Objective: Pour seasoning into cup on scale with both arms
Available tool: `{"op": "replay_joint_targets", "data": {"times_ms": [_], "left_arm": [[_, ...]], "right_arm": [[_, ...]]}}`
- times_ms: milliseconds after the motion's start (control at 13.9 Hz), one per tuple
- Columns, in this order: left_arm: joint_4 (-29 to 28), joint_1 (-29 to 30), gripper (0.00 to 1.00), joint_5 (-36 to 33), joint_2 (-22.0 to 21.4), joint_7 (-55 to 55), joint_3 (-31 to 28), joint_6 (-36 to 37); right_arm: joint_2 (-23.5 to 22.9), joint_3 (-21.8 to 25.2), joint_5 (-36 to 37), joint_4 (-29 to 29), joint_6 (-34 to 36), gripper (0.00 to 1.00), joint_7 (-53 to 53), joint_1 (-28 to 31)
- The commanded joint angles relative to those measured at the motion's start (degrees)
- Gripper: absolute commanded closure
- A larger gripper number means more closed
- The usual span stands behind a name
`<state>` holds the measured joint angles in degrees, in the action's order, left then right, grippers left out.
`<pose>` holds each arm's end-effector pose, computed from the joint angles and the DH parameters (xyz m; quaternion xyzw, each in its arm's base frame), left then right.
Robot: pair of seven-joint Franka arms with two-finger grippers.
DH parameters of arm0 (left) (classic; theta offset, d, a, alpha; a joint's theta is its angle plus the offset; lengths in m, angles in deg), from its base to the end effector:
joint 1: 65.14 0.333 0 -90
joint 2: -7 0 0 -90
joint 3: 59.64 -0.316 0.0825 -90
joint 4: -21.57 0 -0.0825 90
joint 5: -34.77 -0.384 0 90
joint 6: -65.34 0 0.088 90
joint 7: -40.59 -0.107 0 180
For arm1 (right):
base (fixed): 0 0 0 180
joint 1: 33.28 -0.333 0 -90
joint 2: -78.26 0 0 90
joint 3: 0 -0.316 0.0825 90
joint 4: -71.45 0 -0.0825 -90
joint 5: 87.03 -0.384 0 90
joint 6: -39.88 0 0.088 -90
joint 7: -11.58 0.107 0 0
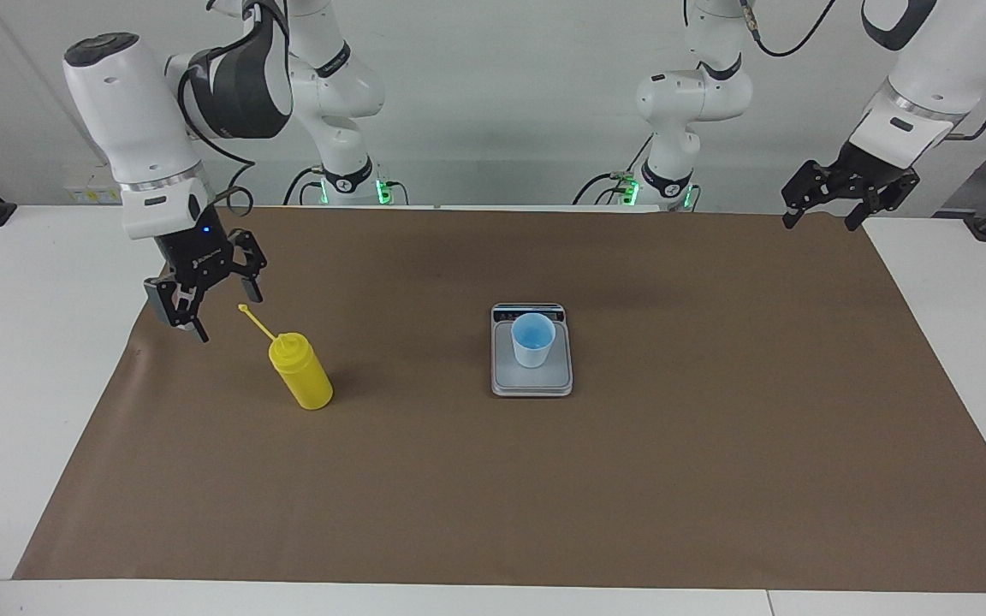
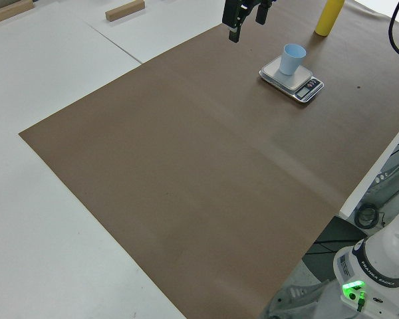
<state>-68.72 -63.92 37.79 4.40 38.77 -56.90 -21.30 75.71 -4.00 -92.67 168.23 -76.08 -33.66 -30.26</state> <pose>0.5341 -0.0207 0.6418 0.9992 -0.0304 -0.0091 0.0253 0.6036 0.0152 0.5872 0.9149 0.3739 0.1521 0.0096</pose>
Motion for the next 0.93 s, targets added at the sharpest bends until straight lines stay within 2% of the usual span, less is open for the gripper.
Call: {"op": "replay_joint_targets", "data": {"times_ms": [0, 359, 789, 861], "left_arm": [[-0.76, 0.54, 0.00, -0.82, -1.18, -0.20, 0.34, 0.69], [-0.76, 0.54, 0.00, -0.82, -1.18, -0.20, 0.34, 0.69], [-0.76, 0.54, 0.00, -0.82, -1.09, -0.20, 0.34, 0.69], [-0.76, 0.54, 0.00, -0.82, -1.09, -0.20, 0.34, 0.69]], "right_arm": [[-0.70, -0.30, 1.94, -2.55, 3.62, 0.00, 15.13, -0.65], [1.15, -0.30, 6.87, -3.00, 12.05, 0.00, 43.09, -3.90], [4.92, -0.13, 6.87, -2.73, 23.13, 0.00, 50.25, -3.20], [5.10, -0.13, 6.79, -2.30, 23.32, 0.00, 50.60, -3.11]]}}
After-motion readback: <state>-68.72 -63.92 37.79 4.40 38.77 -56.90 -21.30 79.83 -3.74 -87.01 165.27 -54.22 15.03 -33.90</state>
